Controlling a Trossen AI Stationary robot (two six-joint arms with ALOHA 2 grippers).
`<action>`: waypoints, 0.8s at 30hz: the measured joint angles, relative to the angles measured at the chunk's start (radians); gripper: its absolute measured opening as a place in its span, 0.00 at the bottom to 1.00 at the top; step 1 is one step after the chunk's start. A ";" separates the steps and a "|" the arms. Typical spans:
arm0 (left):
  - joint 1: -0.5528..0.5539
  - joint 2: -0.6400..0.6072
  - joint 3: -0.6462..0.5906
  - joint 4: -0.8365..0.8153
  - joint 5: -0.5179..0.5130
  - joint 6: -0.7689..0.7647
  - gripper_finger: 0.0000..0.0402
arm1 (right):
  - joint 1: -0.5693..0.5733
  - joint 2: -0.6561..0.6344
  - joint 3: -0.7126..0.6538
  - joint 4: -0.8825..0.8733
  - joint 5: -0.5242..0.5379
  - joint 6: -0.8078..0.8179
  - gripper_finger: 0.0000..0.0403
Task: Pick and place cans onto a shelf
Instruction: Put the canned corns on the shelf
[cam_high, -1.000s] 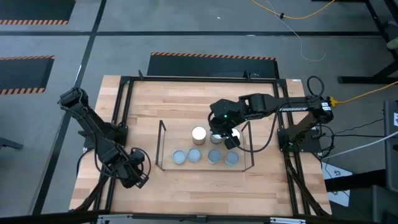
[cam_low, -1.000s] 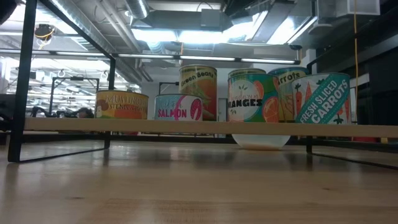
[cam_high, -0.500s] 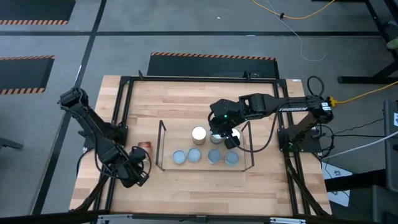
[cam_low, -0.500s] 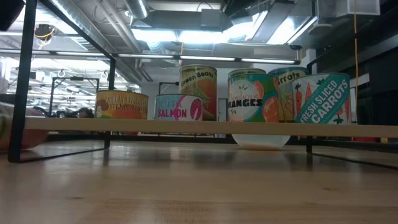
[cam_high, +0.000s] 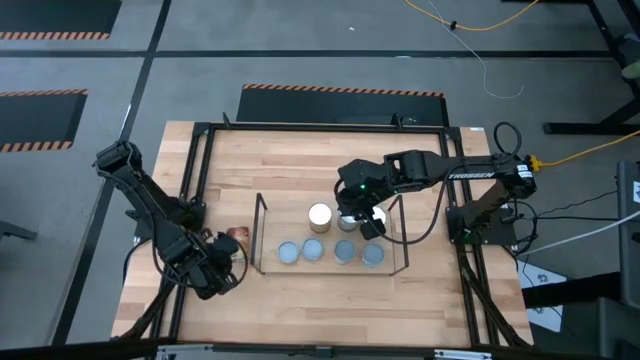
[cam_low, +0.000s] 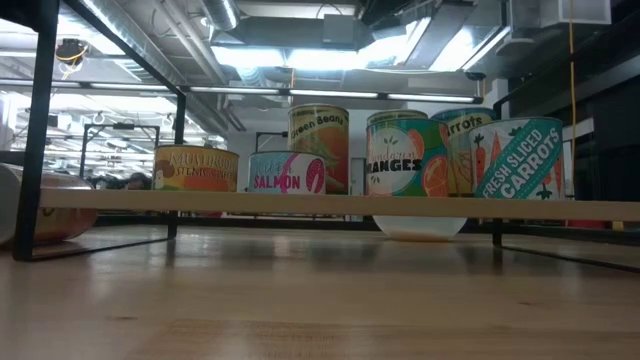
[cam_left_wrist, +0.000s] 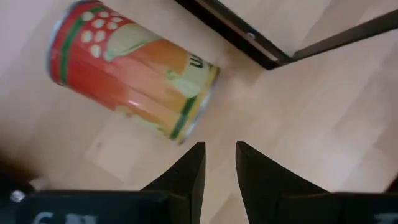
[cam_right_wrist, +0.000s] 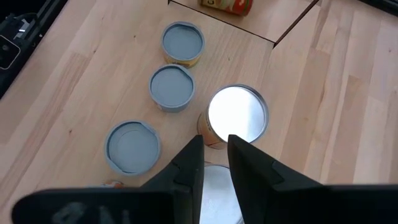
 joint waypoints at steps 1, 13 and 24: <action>0.000 0.000 0.000 -0.010 -0.002 0.008 0.21 | 0.000 0.000 0.000 0.000 0.000 0.000 0.19; 0.000 0.099 -0.015 -0.024 -0.001 0.019 0.21 | 0.000 0.000 0.000 -0.001 0.000 -0.002 0.19; 0.000 0.197 -0.015 -0.050 0.001 -0.072 0.21 | 0.000 0.000 0.000 -0.001 0.000 -0.002 0.19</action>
